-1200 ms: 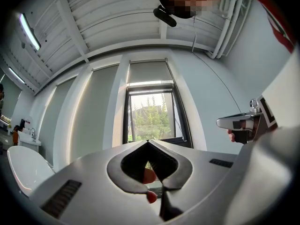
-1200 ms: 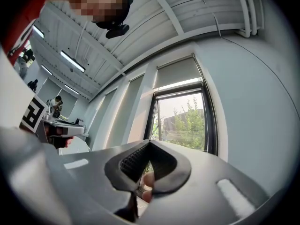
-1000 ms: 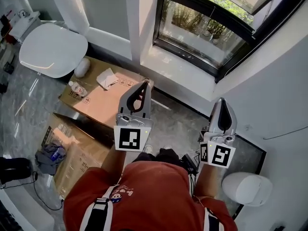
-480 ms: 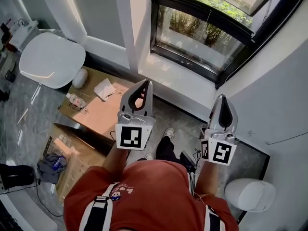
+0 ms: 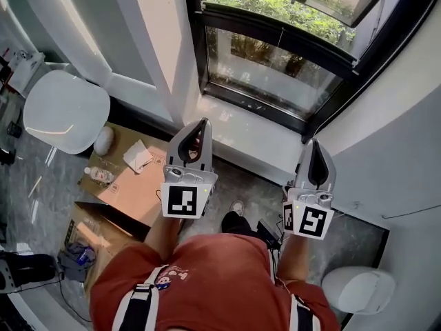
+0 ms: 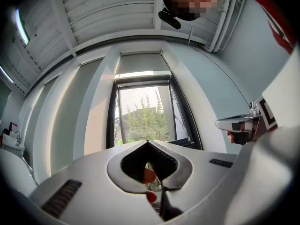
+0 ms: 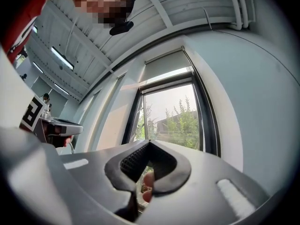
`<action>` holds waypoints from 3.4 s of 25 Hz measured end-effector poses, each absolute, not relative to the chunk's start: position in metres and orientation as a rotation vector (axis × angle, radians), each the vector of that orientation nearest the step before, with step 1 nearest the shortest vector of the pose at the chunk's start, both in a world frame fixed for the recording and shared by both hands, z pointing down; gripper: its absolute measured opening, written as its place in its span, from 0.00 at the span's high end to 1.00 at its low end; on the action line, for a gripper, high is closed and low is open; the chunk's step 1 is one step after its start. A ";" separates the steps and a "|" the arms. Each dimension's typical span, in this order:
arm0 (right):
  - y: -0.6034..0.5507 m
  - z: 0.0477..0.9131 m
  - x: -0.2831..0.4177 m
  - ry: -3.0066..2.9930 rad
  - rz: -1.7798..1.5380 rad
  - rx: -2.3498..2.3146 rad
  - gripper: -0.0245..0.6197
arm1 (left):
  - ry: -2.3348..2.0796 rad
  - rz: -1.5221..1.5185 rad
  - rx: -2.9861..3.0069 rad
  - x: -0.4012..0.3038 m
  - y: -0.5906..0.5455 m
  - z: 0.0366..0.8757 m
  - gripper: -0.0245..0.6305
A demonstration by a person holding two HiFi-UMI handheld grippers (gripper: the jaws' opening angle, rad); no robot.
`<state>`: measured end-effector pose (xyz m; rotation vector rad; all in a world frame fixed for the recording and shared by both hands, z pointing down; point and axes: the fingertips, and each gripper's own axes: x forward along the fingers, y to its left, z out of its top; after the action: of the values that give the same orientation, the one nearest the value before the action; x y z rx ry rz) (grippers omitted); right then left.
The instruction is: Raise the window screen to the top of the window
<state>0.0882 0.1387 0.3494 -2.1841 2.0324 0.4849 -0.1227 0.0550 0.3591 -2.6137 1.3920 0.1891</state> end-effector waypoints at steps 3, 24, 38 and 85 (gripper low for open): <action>0.117 0.351 0.112 2.028 0.476 -2.190 0.95 | 1.391 0.182 -2.622 -0.099 0.033 0.359 0.96; 0.022 0.363 0.216 1.956 0.431 -2.197 0.95 | 1.330 0.199 -2.605 0.001 -0.071 0.355 0.96; -0.086 0.350 0.217 1.908 0.477 -2.285 0.95 | 1.281 0.245 -2.686 0.005 -0.199 0.354 0.96; -0.203 0.403 0.257 2.392 0.796 -2.729 0.74 | 0.816 -0.323 -2.251 0.078 -0.326 0.404 0.82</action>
<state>0.2565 -0.2033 0.4026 -2.7292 2.3922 0.7964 0.0775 -0.3255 0.4038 -2.2514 0.8162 -0.3229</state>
